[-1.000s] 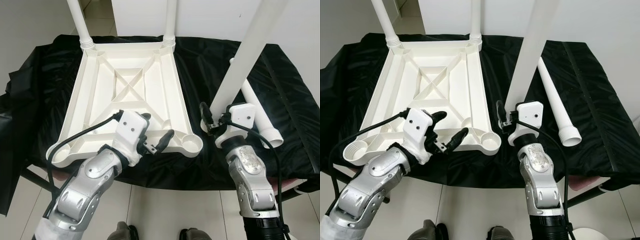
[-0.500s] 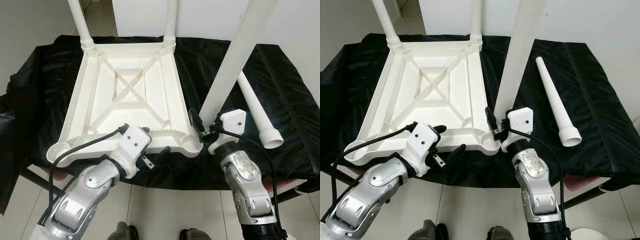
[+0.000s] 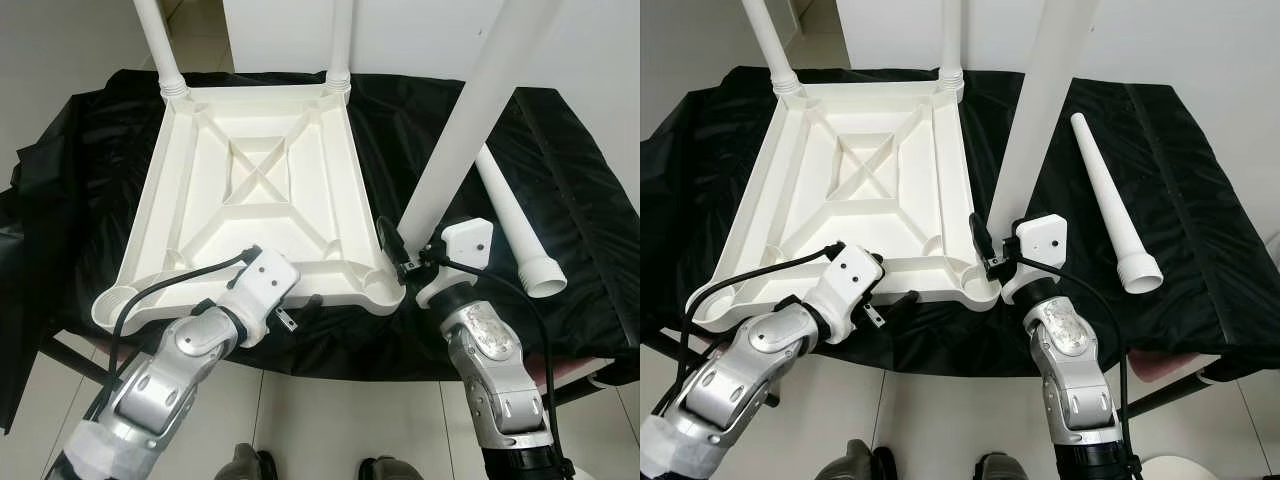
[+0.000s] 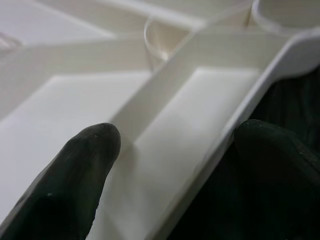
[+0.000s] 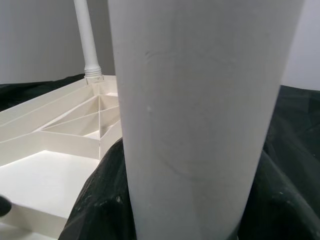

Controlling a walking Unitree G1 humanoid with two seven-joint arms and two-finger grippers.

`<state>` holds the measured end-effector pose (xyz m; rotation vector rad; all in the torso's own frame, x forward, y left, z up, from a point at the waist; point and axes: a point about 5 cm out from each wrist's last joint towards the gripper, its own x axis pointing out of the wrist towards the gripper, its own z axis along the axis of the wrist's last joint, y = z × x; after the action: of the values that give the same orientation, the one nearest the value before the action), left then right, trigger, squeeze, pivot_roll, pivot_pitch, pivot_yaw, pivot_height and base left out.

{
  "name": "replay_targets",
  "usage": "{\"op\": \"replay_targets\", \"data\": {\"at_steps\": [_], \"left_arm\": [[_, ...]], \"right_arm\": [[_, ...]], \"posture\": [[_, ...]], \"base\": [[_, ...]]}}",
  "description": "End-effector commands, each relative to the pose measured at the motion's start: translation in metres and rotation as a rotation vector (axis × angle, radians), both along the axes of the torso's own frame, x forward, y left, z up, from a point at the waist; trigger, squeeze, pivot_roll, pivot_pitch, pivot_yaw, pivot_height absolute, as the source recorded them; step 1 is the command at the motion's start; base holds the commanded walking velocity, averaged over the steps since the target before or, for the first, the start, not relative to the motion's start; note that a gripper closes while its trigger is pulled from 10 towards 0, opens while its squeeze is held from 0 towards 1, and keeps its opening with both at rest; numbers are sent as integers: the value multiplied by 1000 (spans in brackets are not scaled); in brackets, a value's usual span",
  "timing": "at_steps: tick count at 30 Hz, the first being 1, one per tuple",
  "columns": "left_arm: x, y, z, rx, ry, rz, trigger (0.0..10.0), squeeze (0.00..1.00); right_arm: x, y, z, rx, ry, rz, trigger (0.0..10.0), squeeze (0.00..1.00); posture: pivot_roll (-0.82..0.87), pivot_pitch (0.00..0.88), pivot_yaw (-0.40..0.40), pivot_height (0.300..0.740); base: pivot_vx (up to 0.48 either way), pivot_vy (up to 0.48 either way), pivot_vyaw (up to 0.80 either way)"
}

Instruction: Building children table

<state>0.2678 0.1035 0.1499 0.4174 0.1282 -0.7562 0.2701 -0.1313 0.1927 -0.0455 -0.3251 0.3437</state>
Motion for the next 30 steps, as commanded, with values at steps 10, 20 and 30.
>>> {"op": "replay_targets", "data": {"at_steps": [10,20,30], "left_arm": [[-3,3,-10,82,73,-111,10000,0],[0,-3,-6,73,98,-167,0,0],[-8,-25,-5,81,77,-276,10000,0]], "right_arm": [[-3,-2,0,-2,-13,-22,10000,0],[-4,-1,0,-1,-13,-29,10000,0],[-3,0,0,2,-12,-28,10000,0]], "posture": [[-139,157,58,740],[-134,165,66,740],[-129,168,62,740]], "base": [[0,0,0],[0,0,0],[0,0,0]]}}
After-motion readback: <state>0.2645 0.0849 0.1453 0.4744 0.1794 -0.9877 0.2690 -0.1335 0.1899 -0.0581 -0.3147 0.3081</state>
